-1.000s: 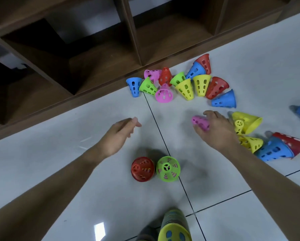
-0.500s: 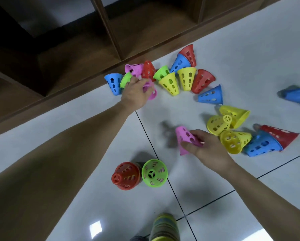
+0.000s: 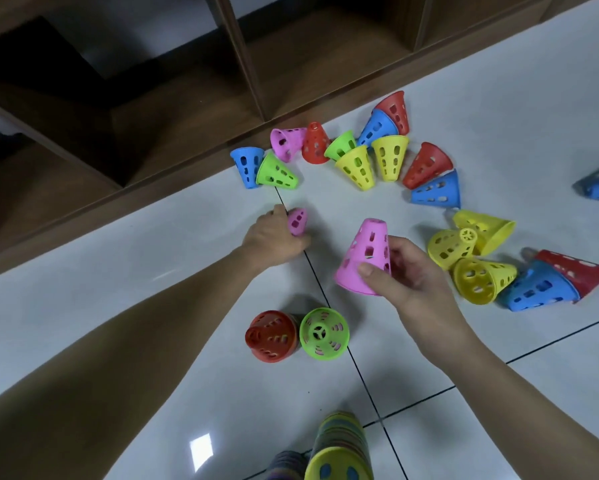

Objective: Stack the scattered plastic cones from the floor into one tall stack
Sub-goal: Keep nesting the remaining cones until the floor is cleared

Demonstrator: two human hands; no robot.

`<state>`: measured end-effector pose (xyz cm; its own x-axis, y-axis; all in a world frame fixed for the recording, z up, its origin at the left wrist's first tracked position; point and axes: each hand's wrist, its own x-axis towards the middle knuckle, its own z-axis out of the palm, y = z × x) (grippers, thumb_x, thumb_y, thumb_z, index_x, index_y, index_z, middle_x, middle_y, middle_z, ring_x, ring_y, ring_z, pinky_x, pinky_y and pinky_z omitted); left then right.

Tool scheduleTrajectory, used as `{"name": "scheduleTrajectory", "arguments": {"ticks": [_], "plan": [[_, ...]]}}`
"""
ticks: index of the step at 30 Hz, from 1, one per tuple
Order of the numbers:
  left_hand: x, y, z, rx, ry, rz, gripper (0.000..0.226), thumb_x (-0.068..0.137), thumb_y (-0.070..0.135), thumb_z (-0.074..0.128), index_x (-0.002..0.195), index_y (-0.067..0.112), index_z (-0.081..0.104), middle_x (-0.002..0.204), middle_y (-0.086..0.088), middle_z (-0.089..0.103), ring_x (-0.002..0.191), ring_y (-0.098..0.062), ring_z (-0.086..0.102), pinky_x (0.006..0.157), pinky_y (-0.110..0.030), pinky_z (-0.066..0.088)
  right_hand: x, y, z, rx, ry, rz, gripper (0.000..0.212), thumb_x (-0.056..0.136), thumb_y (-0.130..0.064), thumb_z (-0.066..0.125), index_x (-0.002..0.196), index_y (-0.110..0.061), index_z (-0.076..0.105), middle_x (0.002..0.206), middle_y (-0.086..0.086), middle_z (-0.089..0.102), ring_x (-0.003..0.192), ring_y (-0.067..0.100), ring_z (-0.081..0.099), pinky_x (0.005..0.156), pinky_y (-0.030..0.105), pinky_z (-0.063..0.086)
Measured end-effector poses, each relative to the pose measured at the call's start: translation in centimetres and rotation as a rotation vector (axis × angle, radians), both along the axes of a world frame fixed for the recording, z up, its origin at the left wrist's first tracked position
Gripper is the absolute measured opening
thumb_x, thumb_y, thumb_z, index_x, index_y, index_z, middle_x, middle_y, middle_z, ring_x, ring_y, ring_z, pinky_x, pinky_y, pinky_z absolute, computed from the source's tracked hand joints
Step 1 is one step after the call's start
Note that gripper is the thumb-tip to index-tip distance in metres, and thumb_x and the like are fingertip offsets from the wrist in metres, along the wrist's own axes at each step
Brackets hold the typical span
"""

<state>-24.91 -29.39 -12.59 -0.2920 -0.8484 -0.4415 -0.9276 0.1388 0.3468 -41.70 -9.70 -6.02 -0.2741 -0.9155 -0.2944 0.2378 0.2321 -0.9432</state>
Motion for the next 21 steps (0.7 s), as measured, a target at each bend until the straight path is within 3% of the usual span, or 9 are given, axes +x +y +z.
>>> {"name": "scheduleTrajectory", "arguments": {"ticks": [4, 6, 8, 10, 12, 16, 21], "plan": [[3.9, 2.5, 0.3, 0.059, -0.108, 0.032, 0.066, 0.075, 0.071, 0.057, 0.105, 0.012, 0.059, 0.098, -0.006, 0.061, 0.092, -0.027, 0.059, 0.079, -0.035, 0.049, 2.4, 1.8, 0.5, -0.086, 0.118, 0.125, 0.043, 0.077, -0.019, 0.083, 0.115, -0.022, 0.062, 0.103, -0.004, 0.072, 0.098, 0.013, 0.067, 0.085, 0.026, 0.054], [5.8, 4.3, 1.3, 0.075, 0.016, 0.081, 0.054, 0.081, 0.07, 0.058, 0.097, 0.018, 0.062, 0.091, 0.0, 0.063, 0.087, -0.022, 0.063, 0.07, -0.029, 0.045, 3.5, 2.6, 0.2, -0.084, 0.263, 0.224, 0.047, 0.078, -0.014, 0.084, 0.115, -0.029, 0.06, 0.105, -0.011, 0.07, 0.102, 0.011, 0.065, 0.085, 0.021, 0.052], [7.2, 6.6, 3.3, 0.074, 0.258, 0.215, 0.04, 0.094, 0.058, 0.056, 0.107, 0.02, 0.062, 0.097, 0.005, 0.065, 0.086, -0.008, 0.062, 0.07, -0.016, 0.042, 4.2, 3.1, -0.4, -0.096, 0.399, 0.31, 0.048, 0.077, -0.016, 0.084, 0.113, -0.034, 0.059, 0.106, -0.017, 0.067, 0.103, 0.007, 0.063, 0.084, 0.019, 0.051], [8.5, 9.2, 5.7, 0.042, 0.475, 0.345, 0.047, 0.1, 0.052, 0.048, 0.131, 0.018, 0.054, 0.115, 0.006, 0.063, 0.097, 0.0, 0.059, 0.073, -0.002, 0.038, 4.7, 3.1, -1.3, -0.086, 0.516, 0.398, 0.048, 0.076, -0.029, 0.081, 0.115, -0.039, 0.056, 0.11, -0.021, 0.064, 0.105, 0.005, 0.061, 0.087, 0.024, 0.051], [9.8, 11.9, 7.8, -0.024, 0.593, 0.389, 0.053, 0.101, 0.052, 0.042, 0.141, 0.019, 0.045, 0.127, 0.007, 0.057, 0.107, 0.004, 0.055, 0.077, 0.002, 0.038, 5.0, 3.1, -2.4, -0.05, 0.595, 0.462, 0.051, 0.076, -0.04, 0.078, 0.121, -0.036, 0.055, 0.115, -0.02, 0.062, 0.108, 0.004, 0.058, 0.091, 0.029, 0.051], [11.2, 16.5, 9.9, -0.029, 0.724, 0.389, 0.052, 0.099, 0.057, 0.044, 0.145, 0.035, 0.036, 0.124, 0.036, 0.051, 0.115, 0.015, 0.049, 0.083, 0.002, 0.039, 5.0, 3.3, -4.1, -0.039, 0.664, 0.501, 0.055, 0.074, -0.042, 0.082, 0.121, -0.033, 0.054, 0.116, -0.016, 0.062, 0.107, 0.008, 0.058, 0.091, 0.034, 0.052], [11.2, 19.5, 7.5, -0.03, 0.656, 0.296, 0.055, 0.09, 0.039, 0.067, 0.138, 0.026, 0.045, 0.116, 0.023, 0.059, 0.106, -0.003, 0.057, 0.088, -0.013, 0.044, 5.1, 3.8, -4.6, -0.047, 0.66, 0.493, 0.063, 0.073, -0.042, 0.085, 0.124, -0.031, 0.051, 0.119, -0.014, 0.063, 0.108, 0.008, 0.06, 0.092, 0.033, 0.052]]}}
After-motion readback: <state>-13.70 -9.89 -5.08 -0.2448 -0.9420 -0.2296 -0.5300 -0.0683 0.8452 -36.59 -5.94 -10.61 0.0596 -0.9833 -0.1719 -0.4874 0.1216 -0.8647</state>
